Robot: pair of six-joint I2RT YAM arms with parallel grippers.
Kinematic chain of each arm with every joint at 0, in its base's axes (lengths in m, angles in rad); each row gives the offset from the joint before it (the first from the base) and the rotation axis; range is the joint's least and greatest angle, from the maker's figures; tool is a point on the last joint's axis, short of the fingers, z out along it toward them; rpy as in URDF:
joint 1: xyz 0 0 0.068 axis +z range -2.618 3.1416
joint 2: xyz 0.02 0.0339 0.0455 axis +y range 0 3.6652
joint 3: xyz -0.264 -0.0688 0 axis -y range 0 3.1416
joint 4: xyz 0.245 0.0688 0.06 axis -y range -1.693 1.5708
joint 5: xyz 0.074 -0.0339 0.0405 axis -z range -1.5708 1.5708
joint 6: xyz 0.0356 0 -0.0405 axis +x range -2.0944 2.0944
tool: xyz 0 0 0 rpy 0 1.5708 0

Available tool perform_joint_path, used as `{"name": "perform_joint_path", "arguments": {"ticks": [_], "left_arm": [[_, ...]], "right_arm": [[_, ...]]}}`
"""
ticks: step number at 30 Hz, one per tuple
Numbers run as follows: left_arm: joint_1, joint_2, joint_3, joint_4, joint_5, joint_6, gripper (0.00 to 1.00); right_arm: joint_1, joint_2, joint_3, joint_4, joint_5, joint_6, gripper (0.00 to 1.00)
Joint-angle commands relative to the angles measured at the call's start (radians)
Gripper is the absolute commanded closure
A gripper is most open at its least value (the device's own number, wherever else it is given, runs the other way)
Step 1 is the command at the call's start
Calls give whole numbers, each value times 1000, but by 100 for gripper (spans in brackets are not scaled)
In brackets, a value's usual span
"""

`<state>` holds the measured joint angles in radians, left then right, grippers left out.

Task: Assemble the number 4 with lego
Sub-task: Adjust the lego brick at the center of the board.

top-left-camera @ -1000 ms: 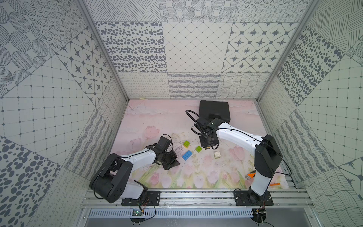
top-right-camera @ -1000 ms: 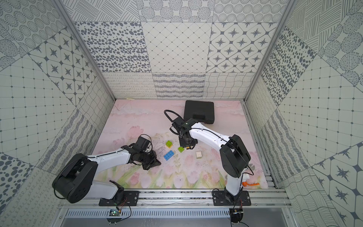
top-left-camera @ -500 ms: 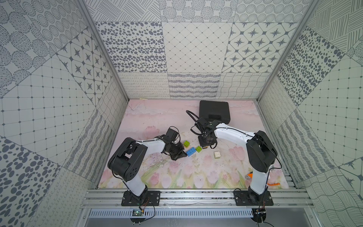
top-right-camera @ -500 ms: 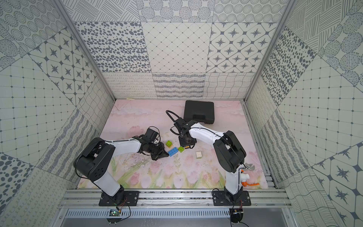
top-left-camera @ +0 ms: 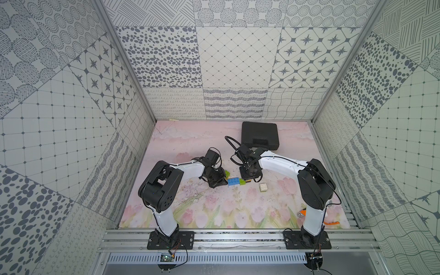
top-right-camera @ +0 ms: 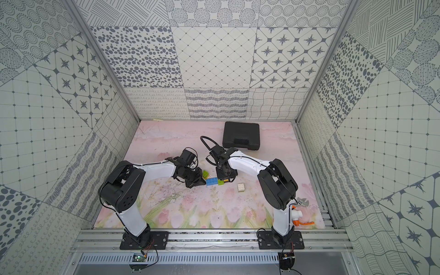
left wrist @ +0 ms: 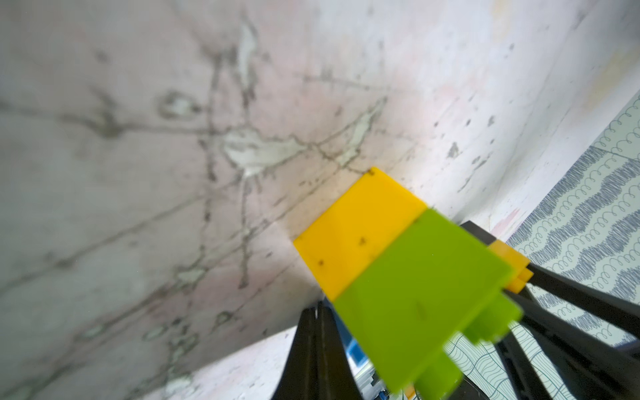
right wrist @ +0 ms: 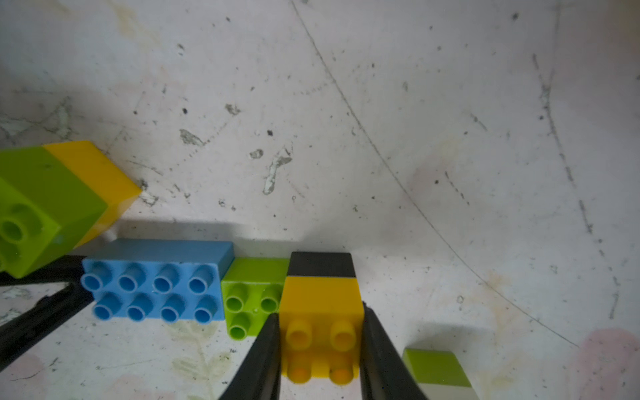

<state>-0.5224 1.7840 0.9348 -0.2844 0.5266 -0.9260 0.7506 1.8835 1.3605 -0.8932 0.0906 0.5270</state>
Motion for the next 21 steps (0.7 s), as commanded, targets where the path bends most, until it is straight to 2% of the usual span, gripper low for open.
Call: {"name": "perform_joint_path", "arguments": {"ticks": [1, 6, 11, 15, 21], "left_arm": [[1, 39, 7, -157, -259, 85, 100], [5, 28, 8, -186, -281, 96, 100], [18, 3, 4, -191, -300, 94, 100], [28, -5, -22, -170, -303, 75, 100], [29, 9, -38, -125, -249, 59, 100]], "right_arm": [[6, -57, -7, -44, 65, 61, 85], [5, -105, 47, -118, 159, 62, 85], [50, -151, 89, -31, 102, -16, 83], [62, -66, 164, 6, 89, -40, 83], [86, 124, 325, 6, 75, -87, 84]]}}
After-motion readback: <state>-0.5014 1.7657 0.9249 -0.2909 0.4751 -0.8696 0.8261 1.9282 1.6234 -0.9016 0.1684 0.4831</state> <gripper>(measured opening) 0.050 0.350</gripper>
